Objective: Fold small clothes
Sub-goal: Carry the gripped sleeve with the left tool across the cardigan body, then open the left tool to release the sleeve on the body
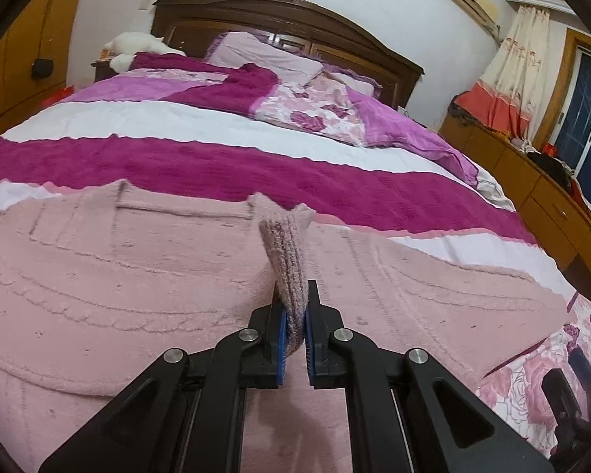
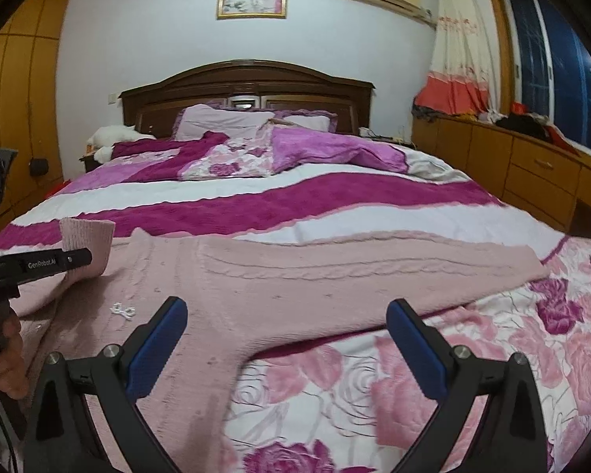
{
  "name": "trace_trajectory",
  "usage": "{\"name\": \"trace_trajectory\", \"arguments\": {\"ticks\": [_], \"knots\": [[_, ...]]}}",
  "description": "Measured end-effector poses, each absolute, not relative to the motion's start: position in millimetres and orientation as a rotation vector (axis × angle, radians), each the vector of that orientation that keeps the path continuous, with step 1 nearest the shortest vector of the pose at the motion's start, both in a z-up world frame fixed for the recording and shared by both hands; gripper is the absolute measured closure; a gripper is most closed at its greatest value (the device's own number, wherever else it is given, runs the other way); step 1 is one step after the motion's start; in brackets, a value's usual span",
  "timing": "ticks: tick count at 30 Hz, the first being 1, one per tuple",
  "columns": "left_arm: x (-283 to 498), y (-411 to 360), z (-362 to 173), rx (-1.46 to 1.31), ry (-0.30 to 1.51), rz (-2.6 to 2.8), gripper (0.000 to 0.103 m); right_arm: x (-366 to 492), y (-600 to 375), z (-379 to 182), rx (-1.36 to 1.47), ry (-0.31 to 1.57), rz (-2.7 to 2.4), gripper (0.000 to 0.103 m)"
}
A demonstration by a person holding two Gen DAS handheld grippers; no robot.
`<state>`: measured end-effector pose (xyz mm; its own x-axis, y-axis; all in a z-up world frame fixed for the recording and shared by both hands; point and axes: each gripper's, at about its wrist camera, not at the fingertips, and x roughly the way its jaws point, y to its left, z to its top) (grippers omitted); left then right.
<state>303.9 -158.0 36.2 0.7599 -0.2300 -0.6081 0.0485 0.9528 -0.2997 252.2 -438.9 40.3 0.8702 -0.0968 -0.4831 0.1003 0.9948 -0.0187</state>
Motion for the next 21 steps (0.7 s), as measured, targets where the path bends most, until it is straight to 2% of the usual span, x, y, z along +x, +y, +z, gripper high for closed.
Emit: {"name": "trace_trajectory", "arguments": {"ticks": [8, 16, 18, 21], "knots": [[307.2, -186.2, 32.0, -0.221, 0.686, -0.167, 0.103, 254.4, -465.6, 34.1, 0.080, 0.538, -0.125, 0.000], [304.0, -186.3, 24.5, -0.280, 0.783, -0.296, 0.103, 254.2, -462.2, 31.0, 0.052, 0.547, -0.126, 0.000], [296.0, -184.2, 34.0, -0.260, 0.775, -0.303, 0.097, 254.4, -462.2, 31.1, 0.047, 0.547, -0.124, 0.000], [272.1, -170.2, 55.6, -0.205, 0.724, -0.290, 0.094, 251.4, -463.9, 30.5, 0.033, 0.547, -0.123, 0.000]]}}
